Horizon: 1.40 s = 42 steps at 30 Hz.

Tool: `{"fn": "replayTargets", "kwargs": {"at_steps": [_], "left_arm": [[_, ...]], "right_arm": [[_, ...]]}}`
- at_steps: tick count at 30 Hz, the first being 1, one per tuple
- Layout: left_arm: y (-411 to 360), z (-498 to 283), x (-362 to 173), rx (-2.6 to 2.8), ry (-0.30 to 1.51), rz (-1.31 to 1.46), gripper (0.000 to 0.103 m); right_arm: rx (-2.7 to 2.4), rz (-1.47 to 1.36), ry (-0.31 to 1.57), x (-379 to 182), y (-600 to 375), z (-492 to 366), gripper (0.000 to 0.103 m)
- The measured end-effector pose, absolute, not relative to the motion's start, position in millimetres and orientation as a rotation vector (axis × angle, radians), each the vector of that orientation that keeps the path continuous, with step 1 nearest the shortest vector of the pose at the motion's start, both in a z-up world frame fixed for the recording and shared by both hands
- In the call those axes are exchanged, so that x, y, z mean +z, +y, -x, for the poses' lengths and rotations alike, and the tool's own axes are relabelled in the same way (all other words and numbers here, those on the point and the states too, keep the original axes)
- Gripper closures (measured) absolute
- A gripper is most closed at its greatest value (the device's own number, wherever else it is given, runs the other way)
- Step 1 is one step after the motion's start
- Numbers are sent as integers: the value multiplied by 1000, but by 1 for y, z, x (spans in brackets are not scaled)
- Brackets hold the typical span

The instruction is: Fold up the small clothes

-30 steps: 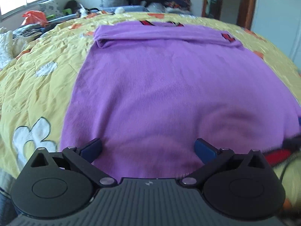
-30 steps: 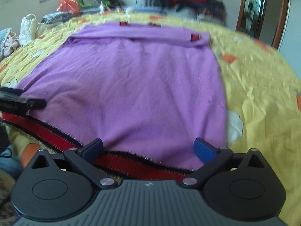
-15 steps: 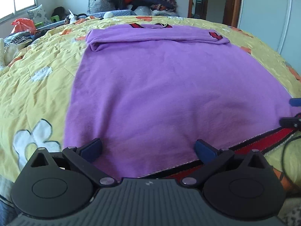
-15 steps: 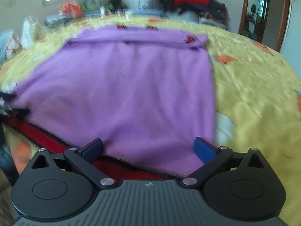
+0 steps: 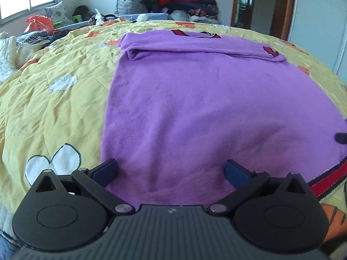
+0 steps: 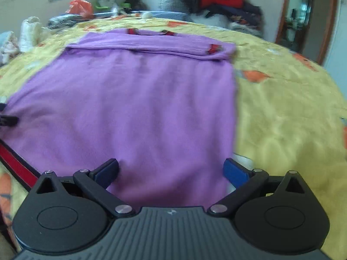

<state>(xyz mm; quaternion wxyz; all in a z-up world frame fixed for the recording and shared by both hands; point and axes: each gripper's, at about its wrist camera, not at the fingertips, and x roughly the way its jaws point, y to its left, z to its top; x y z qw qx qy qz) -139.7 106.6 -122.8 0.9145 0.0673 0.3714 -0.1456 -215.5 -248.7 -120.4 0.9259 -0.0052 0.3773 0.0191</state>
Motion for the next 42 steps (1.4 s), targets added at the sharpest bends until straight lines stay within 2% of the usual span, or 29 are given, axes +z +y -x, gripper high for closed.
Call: {"fn": "replayTargets", "kwargs": {"at_steps": [5,13,23,31,38,42], "left_arm": [[106,139,-121,-299,777,-140,0],[103,137,-120,-273,798,-136,0],[104,141,-121,-278,780,-135,0],[99,143,-121,-220,784,-108,0],[89,140,-117,-129,814,-71,0],[85,139,-117,-90,820,-52,0]], "right_arm": [[-19,-37,794,-117,-266,230,0],[-59,-43,737,-90,-236,226,0],[-69,-42,813,-114,-223,224,0],[-97,-125,764,-106,-229,236,0],[-42,-251,662,-93,-204,204,0],[-37,-242,686,-88,-174,172,0]]}}
